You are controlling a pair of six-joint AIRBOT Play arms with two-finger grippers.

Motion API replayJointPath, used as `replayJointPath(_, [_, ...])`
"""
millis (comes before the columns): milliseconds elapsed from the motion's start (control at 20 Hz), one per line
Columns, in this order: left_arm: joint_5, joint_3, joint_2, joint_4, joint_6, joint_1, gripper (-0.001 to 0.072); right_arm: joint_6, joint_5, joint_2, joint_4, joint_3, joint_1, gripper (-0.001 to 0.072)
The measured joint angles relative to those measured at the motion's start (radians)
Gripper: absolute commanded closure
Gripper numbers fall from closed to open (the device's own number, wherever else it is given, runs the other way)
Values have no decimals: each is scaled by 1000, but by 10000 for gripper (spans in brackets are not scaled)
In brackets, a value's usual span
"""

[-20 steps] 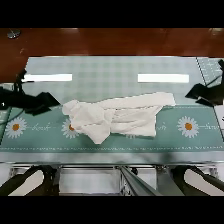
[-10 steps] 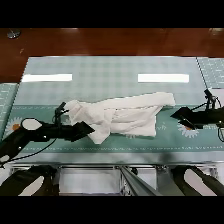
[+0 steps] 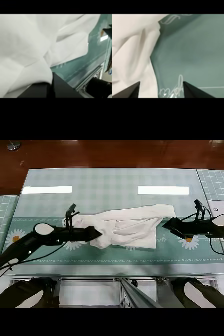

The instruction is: Fold the shirts.

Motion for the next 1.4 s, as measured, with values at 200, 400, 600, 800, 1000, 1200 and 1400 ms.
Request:
replayJointPath(200, [-61,95,-3,-5,39,91,682,7,-17,-97,34,39,97,96])
replayJointPath(400, [-117,130,-5,-5,61,144,682,8,-15,-227,63,107,216,166])
replayJointPath(600, [-155,148,-5,-5,70,171,682,11,-10,-320,90,204,281,690])
replayJointPath(800, [-253,256,8,-2,89,286,683,-5,75,-340,84,403,270,691])
replayJointPath(1000, [-326,511,60,-5,90,474,682,-10,182,-285,76,772,217,691])
replayJointPath(1200, [-367,828,110,-5,42,677,682,-5,263,-159,39,1106,193,691])
replayJointPath(1400, [-394,1085,175,50,-29,874,683,-2,316,48,-47,1238,186,690])
